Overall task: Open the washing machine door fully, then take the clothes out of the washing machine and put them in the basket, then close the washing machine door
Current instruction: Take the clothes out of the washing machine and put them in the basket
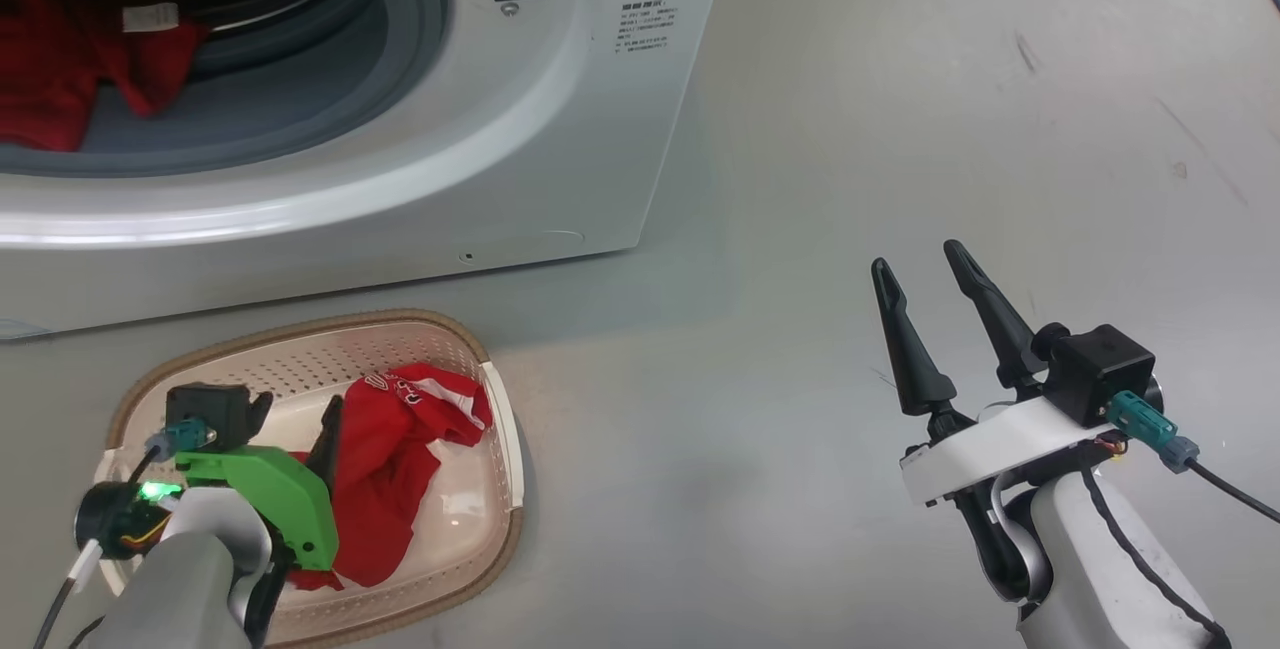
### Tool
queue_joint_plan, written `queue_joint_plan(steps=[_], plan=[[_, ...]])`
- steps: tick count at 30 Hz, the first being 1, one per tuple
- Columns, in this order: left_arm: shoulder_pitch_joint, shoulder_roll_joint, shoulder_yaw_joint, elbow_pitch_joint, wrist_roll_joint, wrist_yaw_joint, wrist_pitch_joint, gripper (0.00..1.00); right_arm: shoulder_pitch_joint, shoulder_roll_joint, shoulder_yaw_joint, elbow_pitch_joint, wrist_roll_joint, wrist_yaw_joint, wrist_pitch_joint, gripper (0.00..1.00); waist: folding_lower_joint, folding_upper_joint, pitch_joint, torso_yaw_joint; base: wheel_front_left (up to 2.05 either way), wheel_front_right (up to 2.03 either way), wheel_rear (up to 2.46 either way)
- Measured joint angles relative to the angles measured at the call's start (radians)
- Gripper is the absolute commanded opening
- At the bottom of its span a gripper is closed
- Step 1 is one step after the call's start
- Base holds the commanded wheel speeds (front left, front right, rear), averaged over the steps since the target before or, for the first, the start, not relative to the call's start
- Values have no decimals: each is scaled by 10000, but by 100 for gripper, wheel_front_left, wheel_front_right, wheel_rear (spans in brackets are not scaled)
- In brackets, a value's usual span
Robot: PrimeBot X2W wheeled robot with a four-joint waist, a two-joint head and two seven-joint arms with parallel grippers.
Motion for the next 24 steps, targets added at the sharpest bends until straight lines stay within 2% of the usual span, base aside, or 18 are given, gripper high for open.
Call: queue_joint_plan(steps=[9,24], plan=[[-184,-146,-2,-460,-6,-2,-1233,100,16,-130,-253,265,27,0,-4,100,0,0,-853,468,0,0,0],[-54,-345,44,-1649,35,-4,-1457,100,610,-280,-523,337,107,2,-15,100,0,0,-2245,1674,0,0,0]])
